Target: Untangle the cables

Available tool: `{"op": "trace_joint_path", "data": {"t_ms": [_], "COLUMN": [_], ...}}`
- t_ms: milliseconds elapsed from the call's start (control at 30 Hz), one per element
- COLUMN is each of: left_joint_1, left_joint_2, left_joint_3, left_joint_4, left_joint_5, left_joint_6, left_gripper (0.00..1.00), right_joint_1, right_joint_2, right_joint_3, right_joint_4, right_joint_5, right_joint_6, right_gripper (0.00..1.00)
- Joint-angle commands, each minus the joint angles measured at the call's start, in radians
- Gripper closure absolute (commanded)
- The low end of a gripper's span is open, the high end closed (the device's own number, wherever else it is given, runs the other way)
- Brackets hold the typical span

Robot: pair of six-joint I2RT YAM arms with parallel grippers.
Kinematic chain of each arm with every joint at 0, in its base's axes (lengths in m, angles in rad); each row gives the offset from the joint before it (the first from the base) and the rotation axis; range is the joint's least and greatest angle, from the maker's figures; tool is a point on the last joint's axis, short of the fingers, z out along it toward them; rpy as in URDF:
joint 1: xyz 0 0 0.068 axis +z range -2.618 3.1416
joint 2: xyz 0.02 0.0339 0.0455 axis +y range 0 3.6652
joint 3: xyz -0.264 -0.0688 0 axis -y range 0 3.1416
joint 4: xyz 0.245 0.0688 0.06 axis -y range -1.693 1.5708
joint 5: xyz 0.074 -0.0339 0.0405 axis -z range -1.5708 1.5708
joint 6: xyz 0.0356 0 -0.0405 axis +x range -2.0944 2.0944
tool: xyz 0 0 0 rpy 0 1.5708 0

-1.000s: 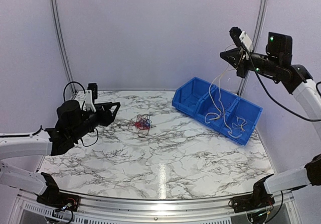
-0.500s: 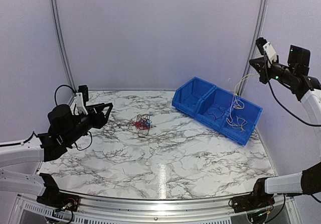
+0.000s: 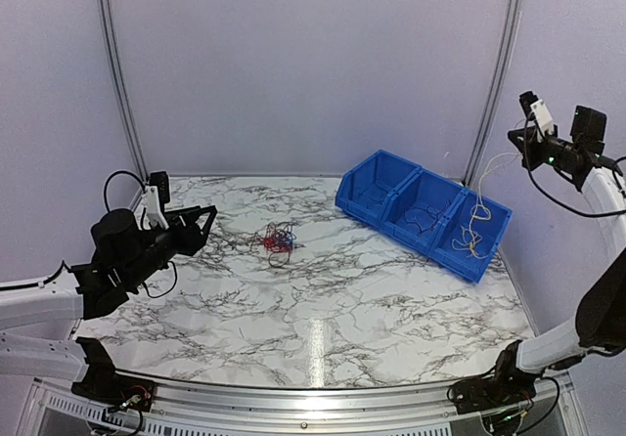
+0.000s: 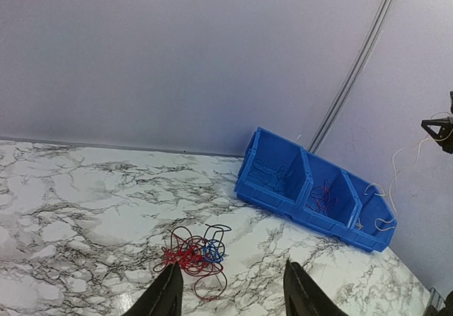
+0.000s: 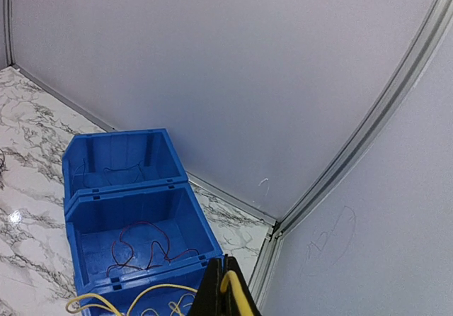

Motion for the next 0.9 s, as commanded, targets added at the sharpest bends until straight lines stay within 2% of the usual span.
{"op": "trace_joint_path", "data": {"t_ms": [0,300,600,800,867], "left_joint_1": [-0.005,-0.005,-0.004,-0.005,-0.005], "left_joint_2": [-0.038,-0.052,-0.067,-0.046,-0.034], "left_joint_3": [-0.021,-0.044,-0.064,-0.065,-0.061], "left_joint_4": [-0.016,-0.018,-0.02,-0.019,-0.019], "left_joint_5": [-0.029,-0.037,-0.047,-0.046,-0.036], "left_joint_6": [-0.006,-0.011,-0.012,-0.01,-0.011], "left_gripper": [0.5,0.5,0.49,0.49,0.49], "right_joint_1": [-0.037,-0.049,-0.049,-0.048,-0.049], "right_joint_2": [0.074,0.185,0.255,0.347,0.339], "right_joint_3": [-0.027,-0.122,-0.229,-0.202,-0.18], "right_joint_4": [0.071,0.129,0.053,-0.091,-0.16], "right_joint_5": [-0.04,-0.013,-0.008,0.028,0.028], "right_joint_6": [0.027,-0.006,-0.119,-0.183,-0.205], "right_gripper": [1.0,1.0,1.0,0.77,0.65]}}
